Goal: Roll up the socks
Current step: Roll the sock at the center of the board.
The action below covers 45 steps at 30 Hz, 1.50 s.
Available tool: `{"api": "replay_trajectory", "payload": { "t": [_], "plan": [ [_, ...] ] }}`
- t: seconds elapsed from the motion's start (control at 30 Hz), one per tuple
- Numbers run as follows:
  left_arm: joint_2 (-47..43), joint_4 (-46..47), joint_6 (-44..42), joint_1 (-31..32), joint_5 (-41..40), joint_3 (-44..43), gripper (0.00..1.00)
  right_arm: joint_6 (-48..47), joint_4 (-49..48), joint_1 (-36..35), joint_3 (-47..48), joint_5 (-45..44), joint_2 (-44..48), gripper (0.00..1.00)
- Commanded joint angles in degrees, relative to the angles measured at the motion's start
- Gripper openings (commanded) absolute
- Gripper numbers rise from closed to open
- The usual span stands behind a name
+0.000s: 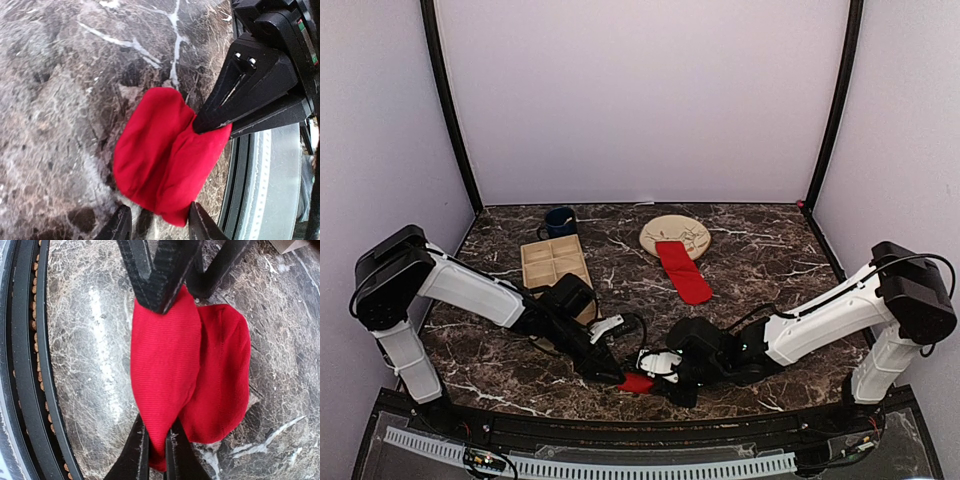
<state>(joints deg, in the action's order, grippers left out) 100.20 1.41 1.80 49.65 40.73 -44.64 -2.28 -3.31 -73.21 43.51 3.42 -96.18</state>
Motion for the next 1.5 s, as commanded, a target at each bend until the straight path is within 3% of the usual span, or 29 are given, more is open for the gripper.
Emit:
{"api": "replay_trajectory", "payload": {
  "t": [0.0, 0.47, 0.83, 1.47],
  "plan": [
    [-4.14, 0.66, 1.52, -0.34, -3.90, 2.59, 0.42, 2.41, -0.26, 1.06, -0.13, 2.41, -0.41, 0.00],
    [-13.29, 11.81, 3.72, -0.19, -8.28, 10.34, 0.53, 7.33, 2.63, 6.77, 2.41, 13.94, -3.07, 0.00],
    [-17.52, 14.32, 0.24, 3.63, -13.93, 12.39, 0.54, 10.93, 5.67, 11.88, 5.77, 25.98, -6.98, 0.00],
    [-9.84, 6.84, -9.15, 11.36, -19.24, 3.07, 0.56, 20.78, 1.30, 17.34, 5.38, 42.26, -10.86, 0.00]
  ]
}}
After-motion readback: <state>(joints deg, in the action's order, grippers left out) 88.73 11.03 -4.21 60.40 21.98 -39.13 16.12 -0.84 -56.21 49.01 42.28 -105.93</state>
